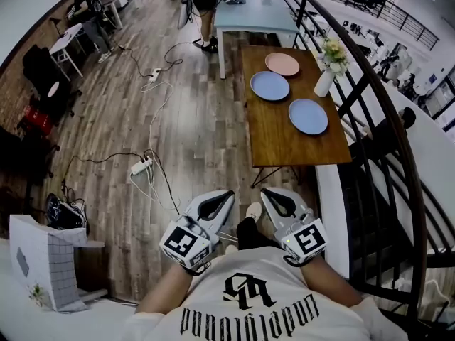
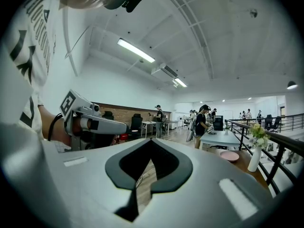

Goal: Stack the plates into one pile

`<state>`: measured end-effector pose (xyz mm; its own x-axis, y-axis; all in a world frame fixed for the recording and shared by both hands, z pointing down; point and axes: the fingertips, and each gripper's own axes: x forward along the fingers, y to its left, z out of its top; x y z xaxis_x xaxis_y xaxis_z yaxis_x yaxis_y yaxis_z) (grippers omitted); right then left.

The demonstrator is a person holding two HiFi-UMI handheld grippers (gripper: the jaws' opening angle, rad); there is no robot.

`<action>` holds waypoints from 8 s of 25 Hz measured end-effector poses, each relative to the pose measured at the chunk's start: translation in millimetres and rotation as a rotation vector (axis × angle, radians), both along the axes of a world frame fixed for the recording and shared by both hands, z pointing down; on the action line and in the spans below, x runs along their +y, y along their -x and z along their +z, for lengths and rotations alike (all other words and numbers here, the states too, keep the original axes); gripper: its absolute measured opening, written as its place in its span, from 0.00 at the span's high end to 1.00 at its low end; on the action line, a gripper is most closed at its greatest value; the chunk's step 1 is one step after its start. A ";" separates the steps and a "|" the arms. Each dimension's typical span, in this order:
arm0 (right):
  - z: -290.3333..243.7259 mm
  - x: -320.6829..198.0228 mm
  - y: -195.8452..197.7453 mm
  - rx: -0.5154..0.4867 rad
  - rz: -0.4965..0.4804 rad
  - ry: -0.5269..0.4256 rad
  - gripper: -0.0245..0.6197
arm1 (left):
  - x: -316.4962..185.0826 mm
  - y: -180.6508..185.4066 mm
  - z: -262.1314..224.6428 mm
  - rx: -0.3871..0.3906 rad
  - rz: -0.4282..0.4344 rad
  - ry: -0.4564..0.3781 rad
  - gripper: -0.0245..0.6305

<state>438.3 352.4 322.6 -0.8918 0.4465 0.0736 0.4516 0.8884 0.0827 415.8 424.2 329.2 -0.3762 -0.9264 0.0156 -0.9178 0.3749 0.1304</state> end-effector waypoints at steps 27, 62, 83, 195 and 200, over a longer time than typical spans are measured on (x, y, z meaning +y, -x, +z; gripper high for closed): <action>19.1 -162.5 232.2 0.064 0.022 0.064 0.96 | -164.0 231.6 17.2 0.051 0.088 0.051 0.89; 49.2 -404.1 272.7 0.148 0.895 0.162 0.96 | -431.0 340.6 39.0 0.084 0.908 0.135 0.89; 184.7 -465.0 250.1 0.412 1.223 0.409 0.84 | -497.6 348.0 131.1 0.133 1.176 0.302 0.89; 203.2 -473.4 204.0 0.460 1.410 0.638 0.93 | -471.2 390.4 186.9 0.095 1.082 0.411 0.89; 186.9 -459.9 197.7 0.423 1.405 0.626 0.93 | -465.8 386.0 168.2 0.053 1.073 0.381 0.89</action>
